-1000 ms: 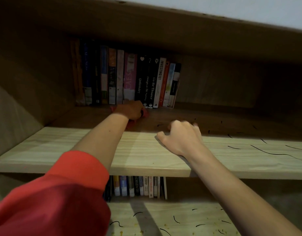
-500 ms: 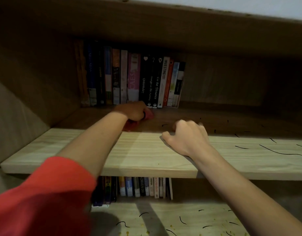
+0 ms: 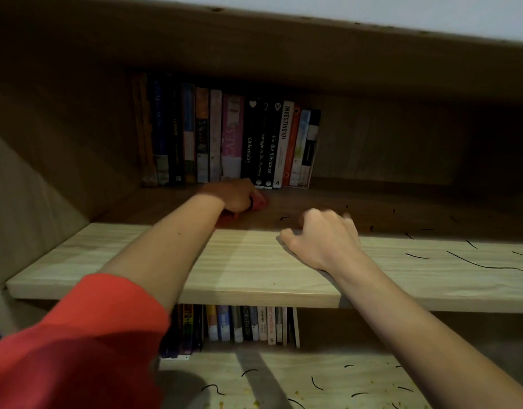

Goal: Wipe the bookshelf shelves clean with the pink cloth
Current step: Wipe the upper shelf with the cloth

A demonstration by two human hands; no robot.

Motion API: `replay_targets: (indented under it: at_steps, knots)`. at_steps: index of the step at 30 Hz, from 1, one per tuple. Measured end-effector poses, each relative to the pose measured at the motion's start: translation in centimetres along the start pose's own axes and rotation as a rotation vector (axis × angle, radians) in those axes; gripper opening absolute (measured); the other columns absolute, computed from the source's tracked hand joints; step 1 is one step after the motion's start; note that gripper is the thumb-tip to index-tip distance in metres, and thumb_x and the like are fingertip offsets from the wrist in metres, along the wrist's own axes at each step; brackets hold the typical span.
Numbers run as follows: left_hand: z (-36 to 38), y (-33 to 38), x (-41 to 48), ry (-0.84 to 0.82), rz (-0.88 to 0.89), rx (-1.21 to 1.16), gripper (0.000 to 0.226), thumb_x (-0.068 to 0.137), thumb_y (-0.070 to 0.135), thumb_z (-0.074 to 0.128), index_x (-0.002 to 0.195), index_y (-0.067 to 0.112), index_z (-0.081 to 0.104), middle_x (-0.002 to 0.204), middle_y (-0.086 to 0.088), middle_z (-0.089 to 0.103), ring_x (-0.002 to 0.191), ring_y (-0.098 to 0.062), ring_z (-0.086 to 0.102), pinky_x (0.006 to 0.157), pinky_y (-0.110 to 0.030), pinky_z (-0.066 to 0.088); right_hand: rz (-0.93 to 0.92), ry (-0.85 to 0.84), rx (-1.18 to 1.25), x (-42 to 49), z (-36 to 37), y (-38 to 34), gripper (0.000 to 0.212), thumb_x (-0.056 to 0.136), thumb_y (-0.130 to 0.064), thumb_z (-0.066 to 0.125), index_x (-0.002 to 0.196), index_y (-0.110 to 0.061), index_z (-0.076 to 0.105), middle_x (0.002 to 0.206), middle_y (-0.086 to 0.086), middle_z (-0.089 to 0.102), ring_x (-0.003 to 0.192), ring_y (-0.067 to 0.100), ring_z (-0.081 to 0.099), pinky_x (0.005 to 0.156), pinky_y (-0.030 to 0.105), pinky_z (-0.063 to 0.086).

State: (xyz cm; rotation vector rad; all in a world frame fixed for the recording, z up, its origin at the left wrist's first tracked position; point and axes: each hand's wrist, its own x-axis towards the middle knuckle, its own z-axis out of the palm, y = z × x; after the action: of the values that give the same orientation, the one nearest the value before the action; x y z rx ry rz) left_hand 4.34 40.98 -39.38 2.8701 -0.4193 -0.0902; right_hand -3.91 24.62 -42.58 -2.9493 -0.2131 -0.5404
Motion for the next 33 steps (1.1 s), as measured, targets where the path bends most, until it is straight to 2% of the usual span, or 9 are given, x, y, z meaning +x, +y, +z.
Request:
replay_targets:
  at_steps: [3,5,7,9,13,18,23,28,33]
  knots:
    - [-0.1,0.2,-2.3,-0.063,-0.041,-0.003,0.057,0.089,0.0,0.033,0.131,0.032,0.053,0.134,0.004,0.048,0.109,-0.024,0.056,0.087,-0.032,0.049,0.002,0.008,0.004,-0.1,0.1,-0.1,0.033,0.089,-0.046,0.044,0.082,-0.014,0.051,0.078,0.001,0.052,0.087,0.023,0.052,0.101,0.042,0.03]
    - [0.1,1.1,-4.3,-0.098,-0.126,0.022,0.04,0.094,0.014,0.034,0.126,0.022,0.056,0.107,-0.003,0.064,0.075,-0.021,0.059,0.063,-0.028,0.047,0.014,0.01,0.014,-0.2,-0.1,-0.2,0.033,0.089,-0.045,0.044,0.086,-0.014,0.054,0.081,0.002,0.054,0.092,0.024,0.055,0.102,0.042,0.03]
    - [0.7,2.2,-5.6,-0.074,-0.171,0.129,0.032,0.097,0.013,0.032,0.117,0.009,0.058,0.081,-0.004,0.056,0.058,-0.014,0.045,0.051,-0.022,0.035,0.029,0.006,0.02,-0.3,-0.2,-0.2,0.034,0.089,-0.045,0.045,0.091,-0.012,0.056,0.087,0.004,0.058,0.096,0.025,0.056,0.103,0.042,0.029]
    - [1.2,3.1,-6.3,-0.003,-0.151,0.162,0.032,0.098,0.008,0.031,0.116,0.003,0.057,0.087,-0.006,0.053,0.059,-0.012,0.041,0.05,-0.021,0.032,0.042,0.016,0.033,-0.5,-0.1,-0.2,0.033,0.089,-0.044,0.046,0.089,-0.012,0.055,0.089,0.005,0.061,0.096,0.026,0.057,0.104,0.043,0.028]
    - [1.4,3.5,-8.4,0.051,-0.086,0.006,0.049,0.092,0.001,0.033,0.131,0.022,0.055,0.128,-0.006,0.058,0.088,-0.021,0.06,0.069,-0.026,0.047,0.053,0.078,0.071,-1.0,-0.5,-0.5,0.026,0.09,-0.037,0.047,0.089,-0.013,0.056,0.087,0.004,0.061,0.097,0.025,0.058,0.107,0.045,0.025]
    - [2.7,3.7,-10.5,0.147,-0.075,0.027,0.062,0.089,0.003,0.032,0.129,0.046,0.049,0.149,-0.005,0.035,0.135,-0.032,0.029,0.109,-0.05,0.027,-0.055,0.099,0.539,-4.1,-1.5,0.3,0.02,0.09,-0.014,0.054,0.105,-0.021,0.065,0.092,-0.006,0.065,0.089,0.007,0.057,0.09,0.028,0.042]
    - [3.1,3.4,-11.2,0.165,-0.038,-0.036,0.06,0.089,0.004,0.035,0.127,0.049,0.05,0.149,-0.004,0.035,0.137,-0.031,0.027,0.109,-0.052,0.027,-0.196,-0.172,0.96,-8.9,-3.9,3.5,0.022,0.079,-0.003,0.068,0.092,-0.02,0.068,0.081,-0.002,0.071,0.077,0.005,0.065,0.072,0.015,0.052]
    - [3.5,4.1,-13.5,0.139,0.13,-0.103,0.062,0.083,-0.001,0.036,0.122,0.042,0.058,0.146,0.002,0.04,0.135,-0.028,0.031,0.111,-0.046,0.027,-0.169,-0.105,0.923,-8.9,-3.4,4.0,0.02,0.069,-0.005,0.077,0.081,-0.018,0.068,0.059,-0.01,0.057,0.055,-0.002,0.051,0.056,0.011,0.044]
    - [3.6,4.9,-16.0,0.061,0.297,-0.228,0.07,0.075,-0.013,0.033,0.109,0.039,0.066,0.141,0.005,0.047,0.133,-0.019,0.037,0.115,-0.04,0.022,-0.156,0.034,0.966,-8.8,-2.8,4.5,0.015,0.085,-0.006,0.064,0.092,-0.02,0.065,0.076,0.005,0.06,0.068,0.01,0.055,0.055,0.012,0.044]
